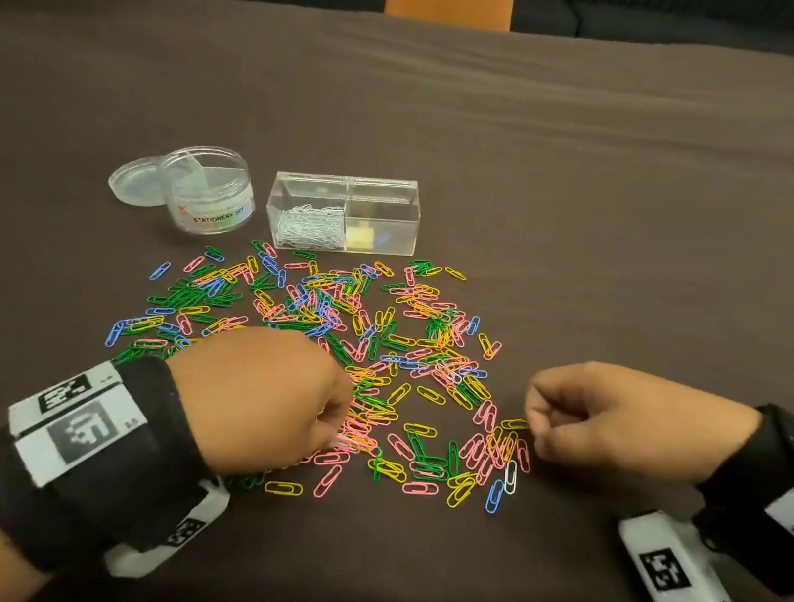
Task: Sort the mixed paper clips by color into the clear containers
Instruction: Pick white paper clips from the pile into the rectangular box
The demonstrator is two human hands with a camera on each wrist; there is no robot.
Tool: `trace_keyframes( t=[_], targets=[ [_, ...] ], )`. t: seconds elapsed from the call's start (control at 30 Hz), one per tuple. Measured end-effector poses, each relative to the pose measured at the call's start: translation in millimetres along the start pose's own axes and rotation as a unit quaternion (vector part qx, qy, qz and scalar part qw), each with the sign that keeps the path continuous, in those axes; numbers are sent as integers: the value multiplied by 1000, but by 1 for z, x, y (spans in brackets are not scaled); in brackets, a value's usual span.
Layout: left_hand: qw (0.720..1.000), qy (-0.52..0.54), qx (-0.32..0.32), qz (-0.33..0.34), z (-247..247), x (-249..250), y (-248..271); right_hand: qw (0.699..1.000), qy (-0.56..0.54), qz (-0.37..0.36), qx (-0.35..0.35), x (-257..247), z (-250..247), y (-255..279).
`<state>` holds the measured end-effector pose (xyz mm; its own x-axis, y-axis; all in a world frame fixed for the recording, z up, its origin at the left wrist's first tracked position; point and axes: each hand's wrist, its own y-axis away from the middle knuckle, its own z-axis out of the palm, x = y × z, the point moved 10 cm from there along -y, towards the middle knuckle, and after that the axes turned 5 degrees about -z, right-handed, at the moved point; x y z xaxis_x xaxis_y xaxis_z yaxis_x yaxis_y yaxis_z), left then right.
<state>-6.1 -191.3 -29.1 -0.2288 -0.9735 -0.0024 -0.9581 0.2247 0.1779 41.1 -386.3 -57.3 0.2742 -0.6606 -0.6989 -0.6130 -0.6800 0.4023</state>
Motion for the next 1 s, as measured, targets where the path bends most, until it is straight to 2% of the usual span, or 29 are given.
trace_keyframes(
  t=[0.07, 0.1, 0.17, 0.3, 0.37, 0.47, 0.57, 0.67, 0.73, 0.8, 0.9, 0.97, 1.0],
  targets=[
    [1000, 10, 18, 4, -4, 0, 2, 988, 152, 17, 13, -3, 0, 2],
    [999, 20, 26, 6, -7, -1, 4, 983, 184, 16, 17, -6, 2, 3],
    [998, 55, 23, 2, -9, -8, 5, 979, 201, 7, 14, -13, 8, 4],
    [982, 172, -59, -42, 6, -27, 3, 965, 262, 6, -3, -16, 19, 1],
    [976, 193, -86, -42, 13, -30, 3, 963, 271, 4, -3, -15, 20, 0],
    [969, 228, -91, -36, 13, -28, 3, 957, 289, -9, 6, -15, 21, 1],
    [937, 339, -77, -40, 7, -26, 0, 950, 312, -22, 8, -17, 24, 2],
    [924, 378, -44, -41, 2, -31, -3, 975, 211, -58, 30, -23, 15, 2],
    [925, 375, -42, -38, 6, -34, -4, 994, 75, -74, 44, -25, 3, 0],
    [914, 400, -52, -51, 11, -38, -4, 995, -79, -55, 39, -21, -5, -4],
    [859, 500, -65, -85, 17, -47, -6, 975, -209, -47, 61, -20, -16, -12],
    [812, 571, -69, -99, 20, -51, -7, 975, -205, -41, 79, -17, -21, -22],
    [792, 598, -67, -105, 20, -53, -7, 982, -164, -32, 85, -16, -23, -28]
  ],
)
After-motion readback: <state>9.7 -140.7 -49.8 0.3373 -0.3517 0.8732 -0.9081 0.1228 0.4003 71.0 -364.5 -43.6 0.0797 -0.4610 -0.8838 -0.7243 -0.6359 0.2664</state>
